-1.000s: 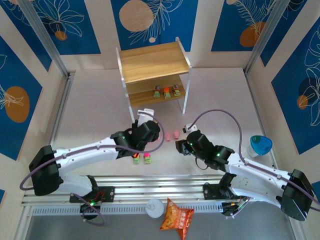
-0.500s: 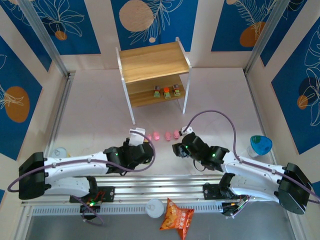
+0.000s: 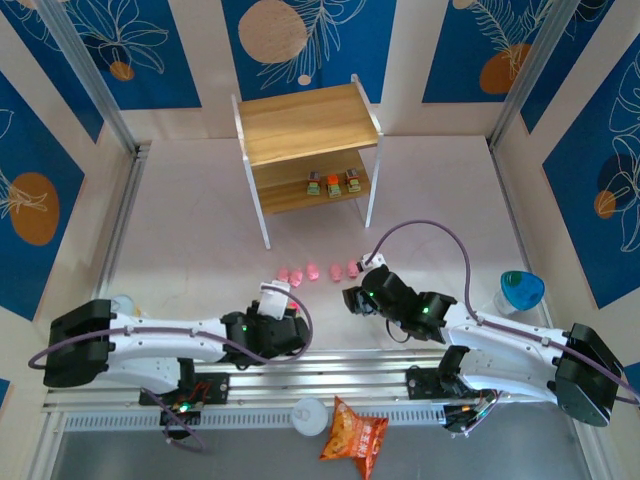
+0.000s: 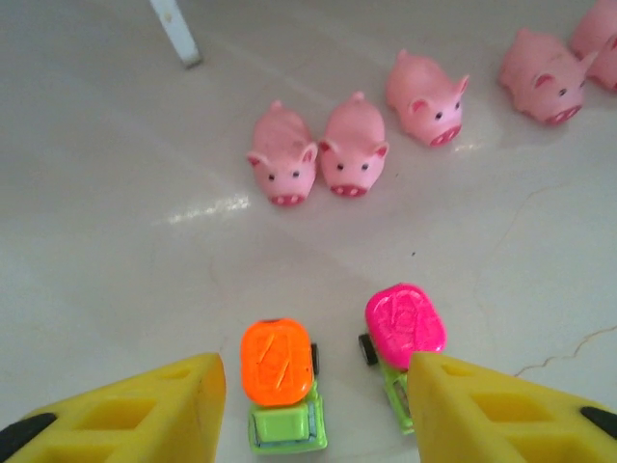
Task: Place and organize the plastic toys onto the shelf
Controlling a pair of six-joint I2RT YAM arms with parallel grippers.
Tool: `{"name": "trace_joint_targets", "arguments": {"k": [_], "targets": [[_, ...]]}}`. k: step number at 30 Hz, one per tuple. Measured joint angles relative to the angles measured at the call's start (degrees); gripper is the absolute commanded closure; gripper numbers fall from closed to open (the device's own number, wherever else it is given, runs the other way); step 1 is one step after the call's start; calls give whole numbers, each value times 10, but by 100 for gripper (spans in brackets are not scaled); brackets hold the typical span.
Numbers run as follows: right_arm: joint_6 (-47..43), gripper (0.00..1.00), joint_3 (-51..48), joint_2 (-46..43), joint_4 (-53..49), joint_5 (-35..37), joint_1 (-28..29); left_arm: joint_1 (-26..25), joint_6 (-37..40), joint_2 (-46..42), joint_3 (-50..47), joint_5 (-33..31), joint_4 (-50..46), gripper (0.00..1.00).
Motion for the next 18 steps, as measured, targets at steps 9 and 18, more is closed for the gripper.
{"name": "trace_joint_targets", "arguments": {"k": [9, 18], "targets": [[0, 32, 0, -1, -3, 5, 2, -3, -50, 1, -64, -1, 35, 48], [0, 36, 0, -13, -8, 6, 3, -3, -60, 22, -85, 2, 89, 52]]}}
